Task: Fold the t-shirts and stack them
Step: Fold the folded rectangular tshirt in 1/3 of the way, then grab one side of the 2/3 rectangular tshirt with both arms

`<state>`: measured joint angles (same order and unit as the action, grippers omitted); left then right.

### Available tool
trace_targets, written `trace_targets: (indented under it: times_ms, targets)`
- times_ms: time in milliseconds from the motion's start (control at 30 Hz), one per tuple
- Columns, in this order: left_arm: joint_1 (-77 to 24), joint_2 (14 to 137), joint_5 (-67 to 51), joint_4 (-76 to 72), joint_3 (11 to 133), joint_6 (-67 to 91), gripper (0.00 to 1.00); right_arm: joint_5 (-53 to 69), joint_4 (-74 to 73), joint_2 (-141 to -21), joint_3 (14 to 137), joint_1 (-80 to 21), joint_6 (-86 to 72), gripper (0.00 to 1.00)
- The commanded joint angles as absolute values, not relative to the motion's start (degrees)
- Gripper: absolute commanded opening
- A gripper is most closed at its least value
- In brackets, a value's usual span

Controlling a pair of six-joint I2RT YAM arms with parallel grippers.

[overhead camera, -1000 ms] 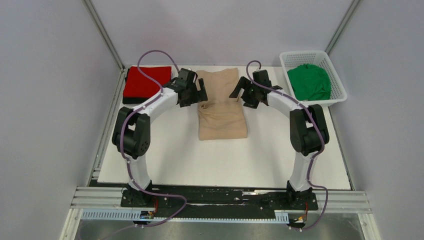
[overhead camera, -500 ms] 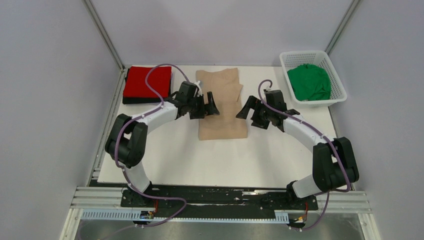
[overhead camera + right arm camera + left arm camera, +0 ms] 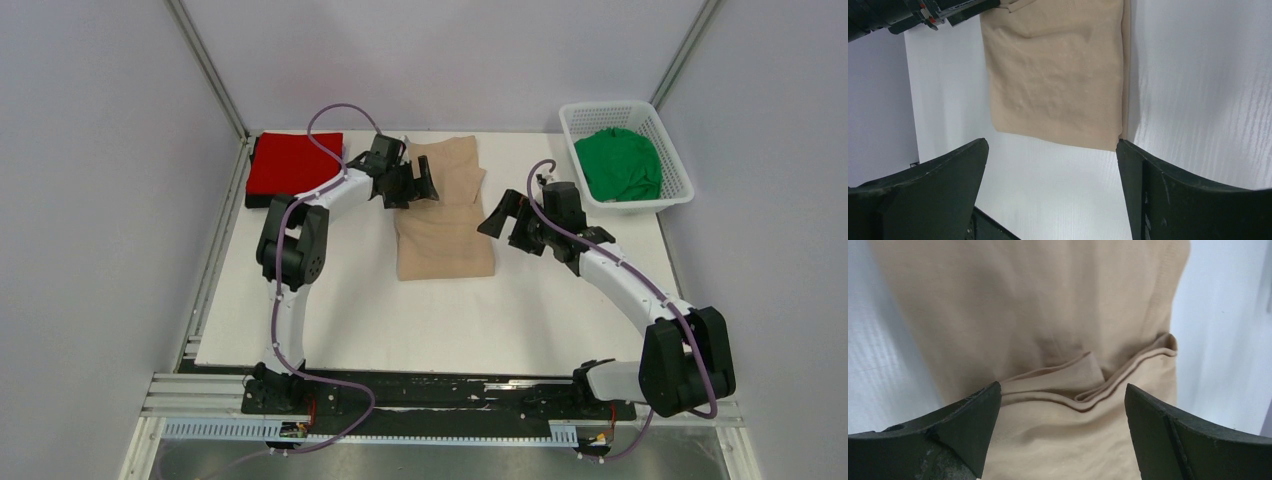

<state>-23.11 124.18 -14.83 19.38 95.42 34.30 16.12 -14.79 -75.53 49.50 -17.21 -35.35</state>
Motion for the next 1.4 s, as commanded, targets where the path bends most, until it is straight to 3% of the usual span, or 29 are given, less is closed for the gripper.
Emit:
trace_targets:
  times_ms: [0, 267, 633, 933, 1233, 1367]
  targets:
    - [-22.72, 123.41, -11.87, 25.5, 98.25, 31.98, 1.0, 13.6, -15.69, -73.48, 49.04, -17.26, -34.18, 1.0]
    - [-22.76, 111.04, -12.09, 27.49, 98.9, 27.99, 1.0, 12.33, -18.1, -70.76, 47.18, -17.29, -36.26, 1.0]
    - [-24.92, 84.62, -12.32, 18.75, 62.48, 35.04, 1.0, 11.96, -17.33, -71.47, 42.42, -17.38, -38.32, 1.0]
    - [-28.63, 84.83, -13.52, 11.53, 47.54, 42.28, 0.99, 12.58, -15.38, -75.6, 40.95, -17.35, -39.48, 0.97]
    - [-30.09, 90.7, -12.6, 9.19, 46.21, 43.41, 0.76, 14.02, -10.7, -79.6, 39.48, -17.34, -40.91, 0.83]
    - [-30.12, 93.42, -11.08, 9.74, 46.04, 43.08, 0.61, 13.52, -9.48, -81.06, 38.92, -17.34, -40.78, 0.75]
